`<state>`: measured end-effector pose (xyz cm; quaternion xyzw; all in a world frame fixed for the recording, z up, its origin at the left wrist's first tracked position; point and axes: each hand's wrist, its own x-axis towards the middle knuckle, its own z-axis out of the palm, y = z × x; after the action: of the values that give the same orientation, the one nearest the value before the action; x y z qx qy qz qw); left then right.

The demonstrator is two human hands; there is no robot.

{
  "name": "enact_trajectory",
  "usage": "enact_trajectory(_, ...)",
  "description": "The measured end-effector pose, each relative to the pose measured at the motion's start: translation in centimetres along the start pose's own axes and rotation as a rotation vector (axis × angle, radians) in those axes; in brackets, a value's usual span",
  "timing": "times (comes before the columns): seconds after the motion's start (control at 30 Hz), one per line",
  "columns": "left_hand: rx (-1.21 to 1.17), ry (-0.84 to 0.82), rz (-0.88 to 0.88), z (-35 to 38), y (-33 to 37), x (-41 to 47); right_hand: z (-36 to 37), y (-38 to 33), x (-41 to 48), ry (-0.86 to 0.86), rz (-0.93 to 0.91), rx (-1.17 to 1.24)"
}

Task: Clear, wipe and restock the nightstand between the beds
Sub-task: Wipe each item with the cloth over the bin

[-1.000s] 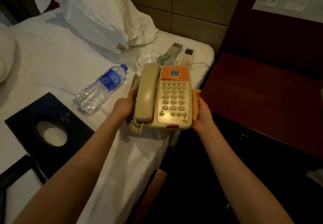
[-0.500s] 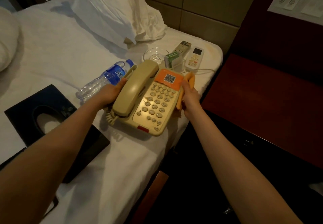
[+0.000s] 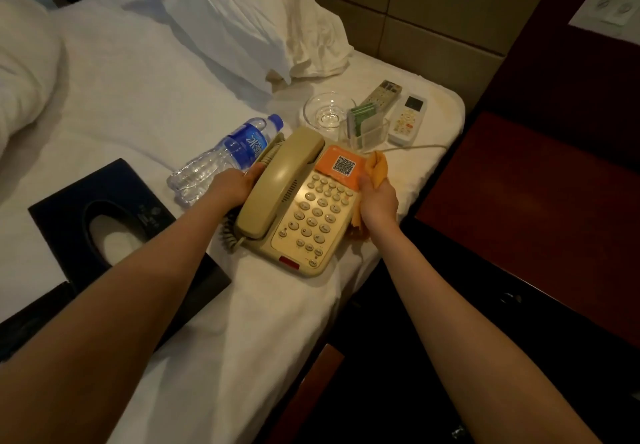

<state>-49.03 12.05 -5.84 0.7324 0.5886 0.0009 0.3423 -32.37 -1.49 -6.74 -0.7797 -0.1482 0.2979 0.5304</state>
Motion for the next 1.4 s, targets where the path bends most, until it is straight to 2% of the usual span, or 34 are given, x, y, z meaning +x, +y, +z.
enact_trajectory(0.1, 0.055, 0.052, 0.004, -0.1, 0.3, -0.5, 0.0, -0.3, -0.1, 0.048, -0.018, -0.052)
enact_trajectory(0.23, 0.120, 0.112, -0.018, -0.7, 0.8, -1.6, -0.6, -0.4, -0.7, 0.080, -0.009, 0.003)
enact_trajectory(0.4, 0.014, 0.244, 0.014, -2.1, 1.6, -3.7, -0.8, -1.2, -1.9, 0.153, -0.024, 0.105)
enact_trajectory(0.57, 0.098, 0.294, 0.005, -2.4, 0.7, -5.9, -0.9, -2.9, -4.4, 0.201, -0.180, 0.162)
enact_trajectory(0.67, 0.076, 0.319, 0.034, -3.2, -0.3, -7.5, -0.4, -5.4, -6.4, 0.104, -0.268, 0.146)
enact_trajectory(0.87, 0.008, 0.396, 0.072, -4.7, -3.6, -11.0, 3.7, -6.5, -11.6, -0.245, -0.365, -0.015)
enact_trajectory(0.97, 0.031, 0.427, 0.010, -4.9, -5.9, -12.1, 5.8, -5.2, -13.4, -0.396, -0.378, -0.103)
enact_trajectory(1.1, 0.039, 0.420, -0.133, -4.9, -7.8, -13.3, 7.8, -4.2, -15.2, -0.556, -0.292, -0.239)
enact_trajectory(1.2, 0.069, 0.606, -0.206, -5.5, -8.6, -14.0, 8.7, -4.1, -15.8, -0.618, -0.276, -0.343)
enact_trajectory(1.27, -0.032, 0.636, -0.289, -5.8, -9.7, -14.1, 9.4, -4.0, -16.2, -0.647, -0.280, -0.383)
enact_trajectory(1.4, -0.415, 0.484, -0.393, -5.5, -11.4, -14.1, 10.9, -3.1, -16.9, -0.614, -0.311, -0.459)
